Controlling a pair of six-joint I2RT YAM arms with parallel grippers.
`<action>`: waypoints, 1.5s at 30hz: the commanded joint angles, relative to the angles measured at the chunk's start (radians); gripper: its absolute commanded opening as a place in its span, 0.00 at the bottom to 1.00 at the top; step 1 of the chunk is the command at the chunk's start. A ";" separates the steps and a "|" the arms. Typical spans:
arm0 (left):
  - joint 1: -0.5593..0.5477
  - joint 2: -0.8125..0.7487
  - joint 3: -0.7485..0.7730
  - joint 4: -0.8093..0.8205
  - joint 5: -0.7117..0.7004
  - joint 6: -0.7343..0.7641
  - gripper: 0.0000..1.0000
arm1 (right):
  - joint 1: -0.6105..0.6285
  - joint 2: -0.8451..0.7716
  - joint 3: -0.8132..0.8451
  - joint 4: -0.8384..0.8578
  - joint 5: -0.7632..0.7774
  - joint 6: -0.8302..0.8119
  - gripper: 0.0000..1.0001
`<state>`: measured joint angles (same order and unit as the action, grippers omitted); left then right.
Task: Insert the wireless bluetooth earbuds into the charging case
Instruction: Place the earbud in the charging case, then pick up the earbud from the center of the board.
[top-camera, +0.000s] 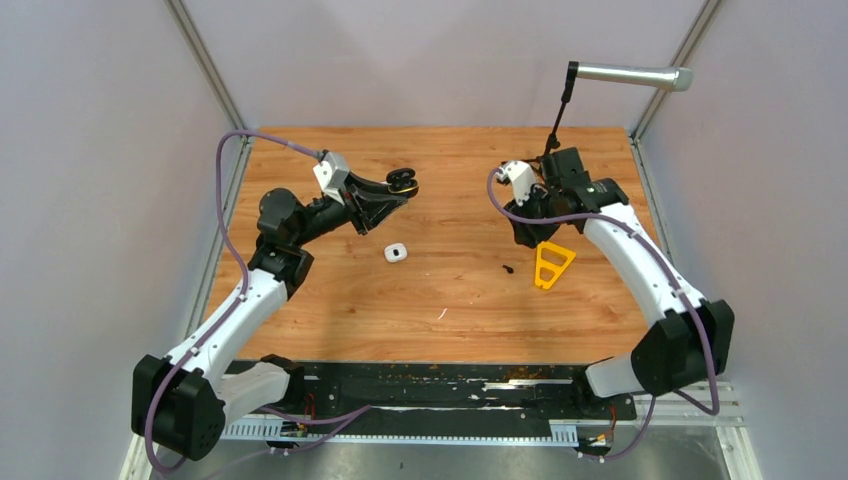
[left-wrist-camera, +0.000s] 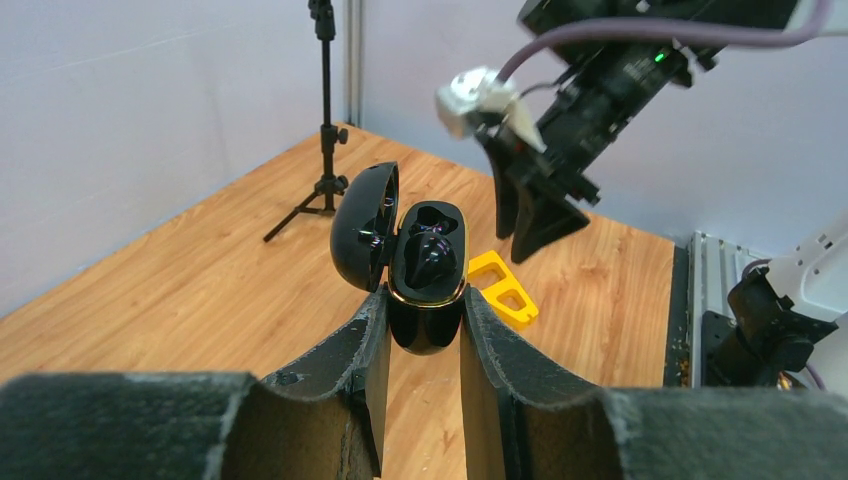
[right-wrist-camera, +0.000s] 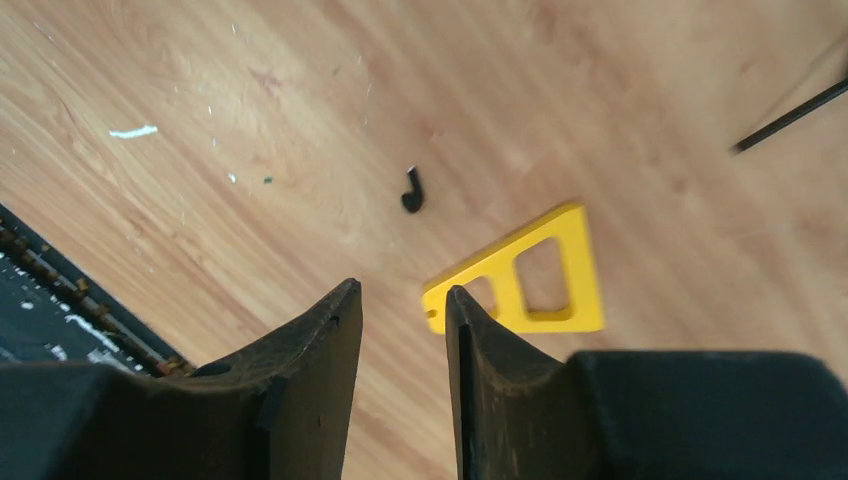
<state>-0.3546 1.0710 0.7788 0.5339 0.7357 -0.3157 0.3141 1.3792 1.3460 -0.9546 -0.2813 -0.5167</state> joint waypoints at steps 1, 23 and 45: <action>0.005 -0.006 0.051 -0.005 0.015 0.026 0.00 | -0.017 0.057 -0.078 -0.007 0.032 0.169 0.39; 0.021 -0.017 0.073 -0.047 0.017 0.041 0.00 | -0.018 0.454 -0.056 0.075 0.021 0.440 0.31; 0.025 -0.010 0.050 -0.020 0.011 0.032 0.00 | -0.063 0.503 0.014 0.128 0.189 0.311 0.31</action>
<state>-0.3340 1.0725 0.8120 0.4751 0.7464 -0.2924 0.2703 1.9003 1.3087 -0.8680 -0.1539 -0.1650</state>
